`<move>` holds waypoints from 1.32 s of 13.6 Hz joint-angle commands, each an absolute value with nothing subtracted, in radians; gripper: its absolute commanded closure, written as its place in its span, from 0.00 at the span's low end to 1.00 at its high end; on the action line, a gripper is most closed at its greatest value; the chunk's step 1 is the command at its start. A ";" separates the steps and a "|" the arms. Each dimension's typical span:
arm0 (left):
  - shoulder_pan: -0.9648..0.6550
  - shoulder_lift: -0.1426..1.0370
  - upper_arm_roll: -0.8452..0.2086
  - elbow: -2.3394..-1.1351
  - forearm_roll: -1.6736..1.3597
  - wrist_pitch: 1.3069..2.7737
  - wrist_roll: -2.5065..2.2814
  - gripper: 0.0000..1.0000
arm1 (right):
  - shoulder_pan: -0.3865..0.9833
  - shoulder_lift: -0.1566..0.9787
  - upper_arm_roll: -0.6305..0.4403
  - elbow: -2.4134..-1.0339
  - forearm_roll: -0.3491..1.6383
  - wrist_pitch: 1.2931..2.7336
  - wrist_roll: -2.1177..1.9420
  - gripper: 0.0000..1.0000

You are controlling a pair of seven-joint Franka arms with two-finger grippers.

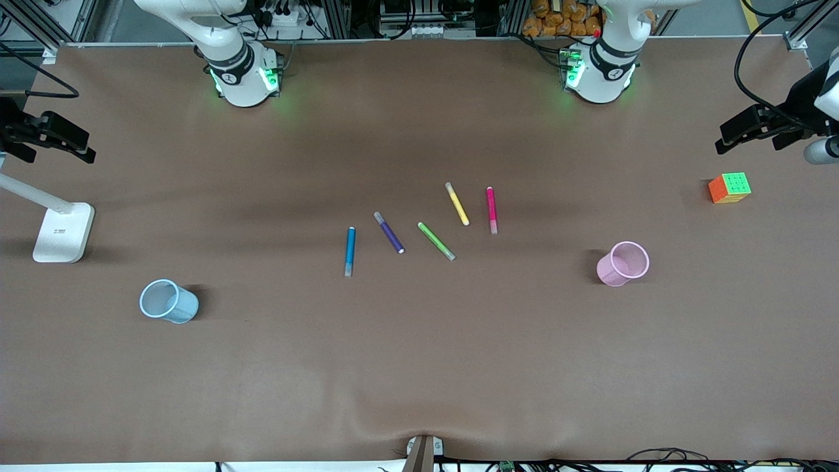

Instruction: Place pink and blue markers in matching cups

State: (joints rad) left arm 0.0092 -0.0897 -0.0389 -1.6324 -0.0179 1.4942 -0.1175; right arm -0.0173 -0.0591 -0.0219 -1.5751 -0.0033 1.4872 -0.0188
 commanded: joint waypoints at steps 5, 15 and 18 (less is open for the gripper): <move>0.012 -0.078 -0.046 -1.594 0.052 1.451 -0.118 0.00 | -0.006 -0.046 -0.029 -1.548 0.009 1.459 -0.023 0.00; 0.006 -0.035 -0.048 -1.600 0.046 1.417 -0.121 0.00 | -0.015 -0.041 -0.031 -1.559 0.009 1.462 -0.029 0.00; -0.015 0.008 -0.063 -1.606 0.035 1.384 -0.121 0.00 | -0.014 -0.041 -0.031 -1.566 0.009 1.462 -0.029 0.00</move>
